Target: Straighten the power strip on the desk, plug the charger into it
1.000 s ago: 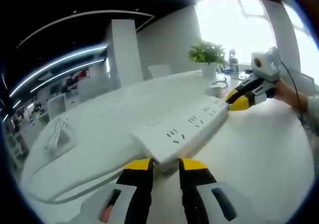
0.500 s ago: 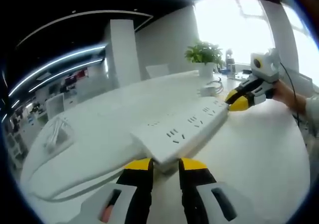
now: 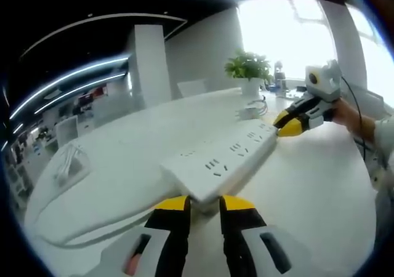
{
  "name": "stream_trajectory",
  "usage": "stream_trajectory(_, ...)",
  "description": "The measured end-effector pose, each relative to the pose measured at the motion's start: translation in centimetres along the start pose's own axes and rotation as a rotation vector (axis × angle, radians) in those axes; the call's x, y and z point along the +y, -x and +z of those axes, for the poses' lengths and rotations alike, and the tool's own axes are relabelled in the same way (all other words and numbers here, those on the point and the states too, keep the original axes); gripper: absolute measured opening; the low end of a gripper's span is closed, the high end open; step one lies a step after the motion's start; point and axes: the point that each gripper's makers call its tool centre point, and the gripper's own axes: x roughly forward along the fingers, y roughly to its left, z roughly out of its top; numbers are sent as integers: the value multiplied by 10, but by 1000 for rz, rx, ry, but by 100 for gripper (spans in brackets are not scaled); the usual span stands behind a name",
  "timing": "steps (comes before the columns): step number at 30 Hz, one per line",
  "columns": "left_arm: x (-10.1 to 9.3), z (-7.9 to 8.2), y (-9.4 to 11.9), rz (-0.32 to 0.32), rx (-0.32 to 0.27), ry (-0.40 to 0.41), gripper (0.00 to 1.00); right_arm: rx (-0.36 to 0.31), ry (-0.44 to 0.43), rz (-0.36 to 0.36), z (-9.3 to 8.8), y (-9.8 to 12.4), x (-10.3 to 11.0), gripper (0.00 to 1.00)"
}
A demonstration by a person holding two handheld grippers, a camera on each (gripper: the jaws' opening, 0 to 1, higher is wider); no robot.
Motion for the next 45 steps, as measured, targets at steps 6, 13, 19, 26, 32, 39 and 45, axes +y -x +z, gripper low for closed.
stream_trajectory(6, -5, -1, 4, 1, 0, -4, 18, -2, 4, 12, 0, 3, -1, 12)
stream_trajectory(13, -7, -2, 5, 5, -8, 6, 18, -21, -15, 31, -1, 3, -2, 12)
stream_trajectory(19, -8, -2, 6, 8, -15, 24, 18, -43, -45, 64, -1, 4, -3, 12)
stream_trajectory(26, -9, -2, 6, 1, -8, 47, 18, -28, 2, 74, -1, 3, -4, 13)
stream_trajectory(32, -13, -1, 6, -9, -1, 43, 19, -19, 10, 67, -1, -1, -10, 13)
stream_trajectory(39, -18, -1, 5, -30, -3, 55, 20, -33, -63, 73, -1, -6, -19, 14)
stream_trajectory(45, -22, -1, 4, -45, -8, 64, 20, -36, -73, 54, 0, -10, -26, 14)
